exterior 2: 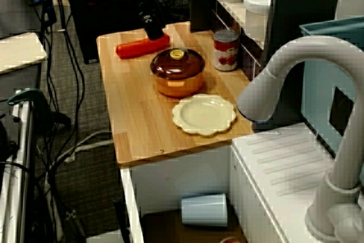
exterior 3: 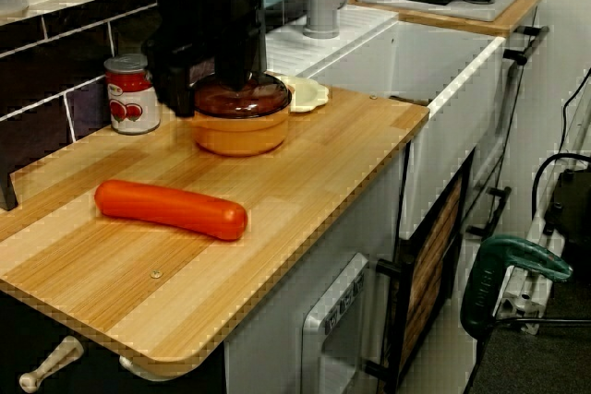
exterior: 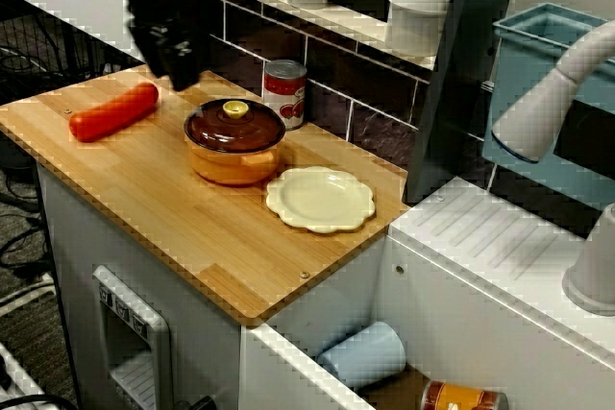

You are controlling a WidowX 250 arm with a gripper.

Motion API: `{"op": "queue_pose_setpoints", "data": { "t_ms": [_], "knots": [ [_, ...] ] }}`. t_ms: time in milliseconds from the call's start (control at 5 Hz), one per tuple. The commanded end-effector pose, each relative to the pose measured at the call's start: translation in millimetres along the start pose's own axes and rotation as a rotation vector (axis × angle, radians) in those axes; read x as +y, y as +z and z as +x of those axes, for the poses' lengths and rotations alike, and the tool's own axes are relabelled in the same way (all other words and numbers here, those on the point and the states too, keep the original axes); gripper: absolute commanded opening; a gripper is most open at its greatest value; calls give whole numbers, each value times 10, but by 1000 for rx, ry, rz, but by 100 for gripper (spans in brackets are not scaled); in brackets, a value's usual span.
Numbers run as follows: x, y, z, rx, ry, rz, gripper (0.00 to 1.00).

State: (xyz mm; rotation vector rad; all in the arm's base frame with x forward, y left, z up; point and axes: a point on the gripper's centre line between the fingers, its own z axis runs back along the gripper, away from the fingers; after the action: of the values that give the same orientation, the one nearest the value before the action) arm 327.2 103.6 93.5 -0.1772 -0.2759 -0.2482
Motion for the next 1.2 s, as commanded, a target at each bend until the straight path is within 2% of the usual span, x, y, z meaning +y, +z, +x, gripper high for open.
{"op": "queue_pose_setpoints", "data": {
  "t_ms": [0, 200, 600, 1000],
  "knots": [
    [-276, 101, 171, -5, -86, 88, 100],
    [-384, 87, 238, 3, -138, 111, 100],
    [-579, 79, 288, 45, -192, 114, 100],
    [-588, 43, 280, 43, -180, 122, 100]
  ]
}}
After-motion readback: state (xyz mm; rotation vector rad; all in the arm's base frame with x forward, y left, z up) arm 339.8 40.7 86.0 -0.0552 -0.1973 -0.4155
